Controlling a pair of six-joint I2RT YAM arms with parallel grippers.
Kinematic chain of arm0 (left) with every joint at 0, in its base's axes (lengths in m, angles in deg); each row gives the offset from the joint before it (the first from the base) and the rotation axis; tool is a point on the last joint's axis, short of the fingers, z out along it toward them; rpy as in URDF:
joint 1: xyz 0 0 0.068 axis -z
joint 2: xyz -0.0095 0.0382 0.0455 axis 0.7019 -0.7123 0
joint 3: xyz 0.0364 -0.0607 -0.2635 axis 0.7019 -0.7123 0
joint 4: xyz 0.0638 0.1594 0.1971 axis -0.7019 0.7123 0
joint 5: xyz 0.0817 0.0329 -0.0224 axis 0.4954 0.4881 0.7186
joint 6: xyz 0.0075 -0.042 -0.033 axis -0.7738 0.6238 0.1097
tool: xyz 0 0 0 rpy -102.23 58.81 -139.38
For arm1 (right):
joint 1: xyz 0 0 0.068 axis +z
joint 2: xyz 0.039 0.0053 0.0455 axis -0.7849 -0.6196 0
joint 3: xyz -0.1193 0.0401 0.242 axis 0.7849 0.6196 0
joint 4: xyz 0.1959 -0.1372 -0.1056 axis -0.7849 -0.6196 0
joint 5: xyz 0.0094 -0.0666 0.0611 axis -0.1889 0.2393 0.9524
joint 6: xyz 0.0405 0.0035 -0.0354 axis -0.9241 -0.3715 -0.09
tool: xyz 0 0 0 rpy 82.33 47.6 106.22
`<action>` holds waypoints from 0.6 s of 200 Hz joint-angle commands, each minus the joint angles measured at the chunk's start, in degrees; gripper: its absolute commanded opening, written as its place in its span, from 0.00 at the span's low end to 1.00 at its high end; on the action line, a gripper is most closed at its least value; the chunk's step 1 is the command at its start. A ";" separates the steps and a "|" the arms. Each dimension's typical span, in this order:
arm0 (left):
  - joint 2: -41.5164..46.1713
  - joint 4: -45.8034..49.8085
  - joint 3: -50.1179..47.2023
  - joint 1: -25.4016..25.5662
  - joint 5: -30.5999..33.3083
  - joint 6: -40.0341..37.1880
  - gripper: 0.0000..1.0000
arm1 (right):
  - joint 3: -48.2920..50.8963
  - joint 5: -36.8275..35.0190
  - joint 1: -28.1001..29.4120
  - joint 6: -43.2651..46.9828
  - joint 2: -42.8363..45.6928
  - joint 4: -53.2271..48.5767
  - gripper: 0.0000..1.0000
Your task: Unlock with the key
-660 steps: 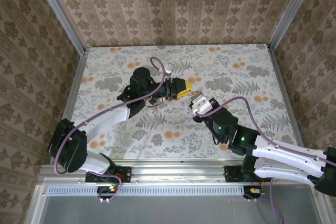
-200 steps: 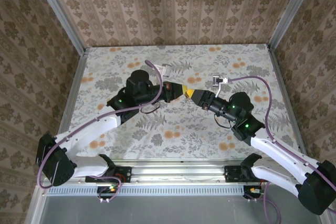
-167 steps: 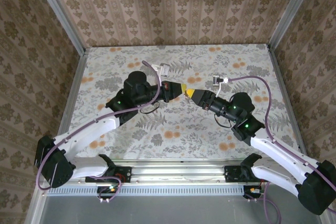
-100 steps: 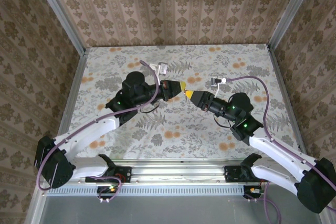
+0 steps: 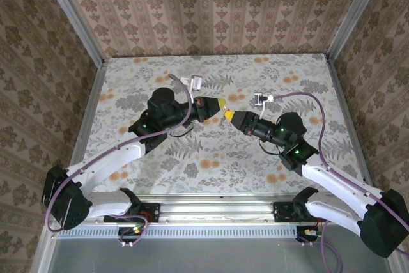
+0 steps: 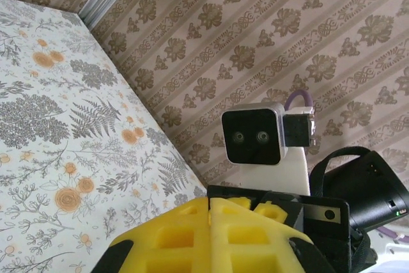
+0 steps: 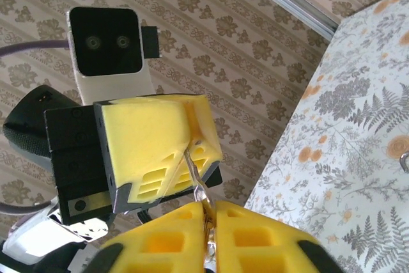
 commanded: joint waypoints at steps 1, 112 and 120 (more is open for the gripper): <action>1.19 -4.17 -0.91 -0.54 -1.46 1.73 0.00 | -0.68 0.07 -0.26 0.43 0.25 0.83 0.04; 0.27 13.23 0.91 -4.47 3.63 -2.03 0.62 | -0.15 -6.33 -6.07 8.80 11.25 -21.46 0.00; -0.87 16.94 2.28 -4.56 4.47 -3.54 0.66 | -0.49 -6.63 -7.15 10.03 12.27 -24.86 0.00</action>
